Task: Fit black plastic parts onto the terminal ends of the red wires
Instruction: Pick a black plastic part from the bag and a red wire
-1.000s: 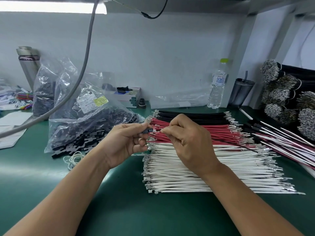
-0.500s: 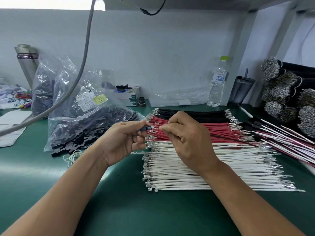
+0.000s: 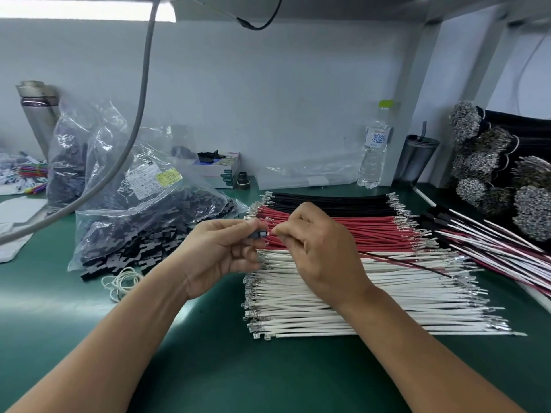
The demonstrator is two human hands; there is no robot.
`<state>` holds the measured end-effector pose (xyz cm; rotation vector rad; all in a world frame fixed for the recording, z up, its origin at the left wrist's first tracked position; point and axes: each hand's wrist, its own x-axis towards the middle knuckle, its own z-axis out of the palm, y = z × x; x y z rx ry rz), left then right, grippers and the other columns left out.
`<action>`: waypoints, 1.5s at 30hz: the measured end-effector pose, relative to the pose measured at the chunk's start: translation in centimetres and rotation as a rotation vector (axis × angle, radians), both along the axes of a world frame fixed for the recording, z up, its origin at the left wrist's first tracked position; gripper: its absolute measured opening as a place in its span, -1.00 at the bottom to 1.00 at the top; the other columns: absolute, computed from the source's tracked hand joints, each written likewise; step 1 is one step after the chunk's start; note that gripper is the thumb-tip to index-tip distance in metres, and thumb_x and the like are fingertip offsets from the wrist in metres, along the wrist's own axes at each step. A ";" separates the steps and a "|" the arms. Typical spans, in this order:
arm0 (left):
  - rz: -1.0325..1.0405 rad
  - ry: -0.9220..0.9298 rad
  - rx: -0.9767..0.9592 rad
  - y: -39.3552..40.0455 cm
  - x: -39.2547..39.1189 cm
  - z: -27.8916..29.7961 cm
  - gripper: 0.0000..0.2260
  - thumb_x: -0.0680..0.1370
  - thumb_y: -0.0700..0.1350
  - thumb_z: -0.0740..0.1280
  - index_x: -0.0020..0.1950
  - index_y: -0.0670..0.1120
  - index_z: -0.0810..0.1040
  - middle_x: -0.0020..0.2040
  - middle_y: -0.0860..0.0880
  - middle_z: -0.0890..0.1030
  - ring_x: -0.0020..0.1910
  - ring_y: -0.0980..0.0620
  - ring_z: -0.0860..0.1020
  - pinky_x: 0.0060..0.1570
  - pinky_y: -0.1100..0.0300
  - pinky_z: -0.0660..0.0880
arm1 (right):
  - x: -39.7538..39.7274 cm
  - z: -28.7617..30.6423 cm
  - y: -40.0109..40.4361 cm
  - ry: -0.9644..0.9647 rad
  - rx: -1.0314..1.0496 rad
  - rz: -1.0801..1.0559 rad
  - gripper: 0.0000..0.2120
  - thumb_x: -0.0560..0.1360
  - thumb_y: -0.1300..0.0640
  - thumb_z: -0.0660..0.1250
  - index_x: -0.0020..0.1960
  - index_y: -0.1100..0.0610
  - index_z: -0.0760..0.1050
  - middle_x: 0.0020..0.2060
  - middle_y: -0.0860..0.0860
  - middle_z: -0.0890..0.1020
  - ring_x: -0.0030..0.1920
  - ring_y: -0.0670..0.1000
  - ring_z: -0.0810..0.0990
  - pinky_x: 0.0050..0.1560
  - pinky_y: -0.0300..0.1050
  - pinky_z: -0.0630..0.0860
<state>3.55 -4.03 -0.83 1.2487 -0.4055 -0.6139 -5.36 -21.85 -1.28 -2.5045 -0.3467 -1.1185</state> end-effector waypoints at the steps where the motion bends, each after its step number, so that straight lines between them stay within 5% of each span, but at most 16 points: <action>1: 0.047 -0.087 0.018 -0.1 -0.1 0.1 -0.72 0.41 -0.08 0.52 0.05 -0.21 0.74 -0.14 -0.21 0.69 -0.32 -0.02 0.64 -0.25 0.10 0.68 | 0.1 0.1 -0.1 0.023 0.037 -0.002 -0.92 0.56 0.17 0.42 0.03 0.12 0.68 -0.14 -0.05 0.54 -0.23 -0.05 0.55 -0.28 -0.04 0.56; 5: 0.166 -0.400 0.117 0.2 -0.3 0.3 -0.74 0.31 -0.11 0.60 -0.02 -0.11 0.77 -0.15 -0.24 0.73 -0.30 -0.05 0.69 -0.20 0.17 0.67 | 0.0 0.3 -0.5 0.067 0.120 -0.016 -0.95 0.55 0.13 0.43 -0.01 0.08 0.66 -0.12 -0.10 0.54 -0.19 -0.13 0.53 -0.18 -0.15 0.54; 16: 0.146 -0.419 0.119 -0.2 -0.6 -0.2 -0.74 0.34 -0.17 0.58 0.00 -0.20 0.76 -0.23 -0.30 0.71 -0.37 -0.04 0.67 -0.26 0.17 0.65 | -0.5 0.8 -0.6 0.103 0.065 0.002 -0.92 0.53 0.13 0.46 -0.14 0.11 0.62 -0.19 -0.10 0.49 -0.24 -0.08 0.51 -0.24 -0.06 0.51; 22: 0.247 -0.457 0.104 -0.6 -0.4 -0.4 -0.81 0.34 -0.07 0.59 -0.08 -0.06 0.78 -0.30 -0.18 0.70 -0.41 0.02 0.62 -0.34 0.21 0.61 | -2.0 2.9 -1.3 0.029 -0.104 -0.140 -0.92 0.48 -0.01 0.48 -0.09 -0.03 0.62 -0.14 -0.18 0.51 -0.08 -0.13 0.43 -0.20 -0.27 0.33; 26: 0.279 -0.415 0.085 0.1 0.1 -0.4 -0.87 0.39 -0.12 0.59 -0.08 -0.06 0.78 -0.27 -0.20 0.70 -0.40 0.02 0.60 -0.33 0.20 0.60 | -4.1 1.9 -0.1 0.428 -0.124 0.039 -0.81 0.42 -0.23 0.43 -0.12 -0.14 0.62 -0.15 -0.28 0.50 -0.04 -0.21 0.44 -0.09 -0.20 0.38; 32: 0.269 -0.402 0.062 -0.1 -0.2 -0.5 -0.86 0.39 -0.12 0.58 -0.07 -0.07 0.78 -0.28 -0.15 0.70 -0.39 0.01 0.59 -0.34 0.22 0.57 | -4.0 0.7 1.0 0.509 -0.176 0.020 -0.93 0.50 -0.10 0.43 -0.08 -0.13 0.63 -0.12 -0.24 0.53 -0.01 -0.20 0.44 -0.05 -0.18 0.41; 38: 0.248 -0.362 0.042 0.0 0.0 -0.5 -0.84 0.39 -0.20 0.58 -0.04 -0.13 0.77 -0.27 -0.18 0.70 -0.37 0.00 0.61 -0.35 0.22 0.59 | -3.5 1.9 0.2 0.651 0.073 0.078 -0.90 0.40 0.03 0.55 -0.24 -0.10 0.64 -0.18 -0.27 0.63 -0.15 -0.19 0.60 -0.12 -0.14 0.58; 45: 0.237 -0.343 0.042 0.0 0.0 -0.4 -0.80 0.34 -0.15 0.59 -0.05 -0.12 0.78 -0.23 -0.20 0.72 -0.33 0.01 0.65 -0.34 0.22 0.60 | -2.7 2.7 -0.5 0.706 0.192 0.095 -0.84 0.40 0.18 0.54 -0.17 -0.09 0.66 -0.26 -0.19 0.70 -0.22 -0.16 0.66 -0.10 -0.04 0.64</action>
